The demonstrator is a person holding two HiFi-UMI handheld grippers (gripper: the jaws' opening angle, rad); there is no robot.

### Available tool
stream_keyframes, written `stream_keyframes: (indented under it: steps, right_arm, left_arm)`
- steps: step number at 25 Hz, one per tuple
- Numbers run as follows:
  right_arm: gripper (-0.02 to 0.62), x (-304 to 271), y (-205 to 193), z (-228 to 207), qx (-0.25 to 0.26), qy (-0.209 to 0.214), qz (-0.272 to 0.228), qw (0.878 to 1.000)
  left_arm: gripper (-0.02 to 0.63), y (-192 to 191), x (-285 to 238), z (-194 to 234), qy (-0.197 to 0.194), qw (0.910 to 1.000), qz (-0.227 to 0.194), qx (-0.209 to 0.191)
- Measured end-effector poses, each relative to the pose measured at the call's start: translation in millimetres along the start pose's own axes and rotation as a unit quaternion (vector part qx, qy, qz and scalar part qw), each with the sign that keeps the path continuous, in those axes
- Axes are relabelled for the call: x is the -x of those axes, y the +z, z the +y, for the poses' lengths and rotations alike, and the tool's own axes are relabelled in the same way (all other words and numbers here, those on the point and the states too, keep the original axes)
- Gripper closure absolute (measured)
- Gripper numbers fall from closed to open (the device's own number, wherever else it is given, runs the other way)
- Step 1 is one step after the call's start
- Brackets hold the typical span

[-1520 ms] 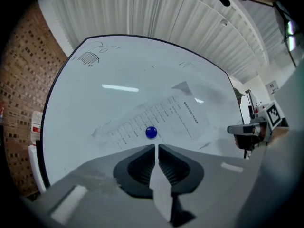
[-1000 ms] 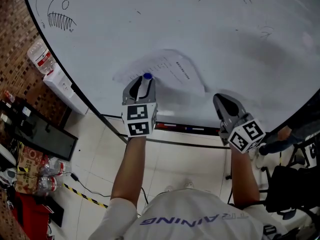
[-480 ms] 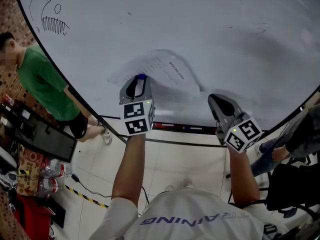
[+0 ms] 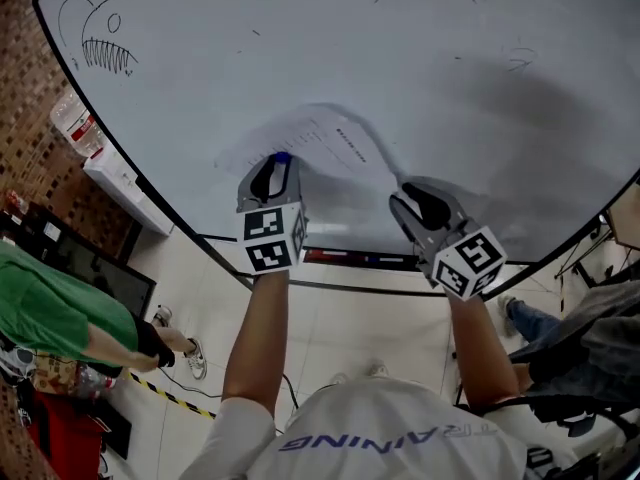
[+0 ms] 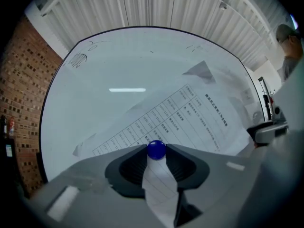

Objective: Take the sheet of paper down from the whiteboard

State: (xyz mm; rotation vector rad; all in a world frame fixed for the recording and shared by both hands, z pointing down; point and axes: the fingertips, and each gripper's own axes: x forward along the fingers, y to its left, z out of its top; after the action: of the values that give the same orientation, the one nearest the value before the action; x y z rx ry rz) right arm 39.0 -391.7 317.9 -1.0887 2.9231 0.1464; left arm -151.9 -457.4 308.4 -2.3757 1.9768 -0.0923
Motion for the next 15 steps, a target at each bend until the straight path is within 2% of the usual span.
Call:
stream_keyframes:
  steps: [5,8,9,15]
  right_arm:
    - [0.475,-13.4,-6.2,0.5,-0.017,0.002,0.01,1.0]
    - [0.575,-15.7,-6.0,-1.9,-0.018,-0.009,0.01,1.0]
    - [0.586,-16.0,-6.5,-3.3,-0.018,-0.012,0.011,1.0]
    - [0.588,-13.3,-4.8,-3.0,-0.015,-0.018,0.015,1.0]
  left_arm:
    - [0.472,0.9,0.1,-1.0,-0.006,1.0,0.001,0.003]
    - [0.472,0.3,0.3,-0.4,-0.007,1.0,0.001,0.005]
    - [0.472,0.3,0.1,-0.2,-0.008,1.0,0.001,0.006]
    - [0.472,-0.4,-0.1,-0.6,-0.023,0.9996,-0.004,0.013]
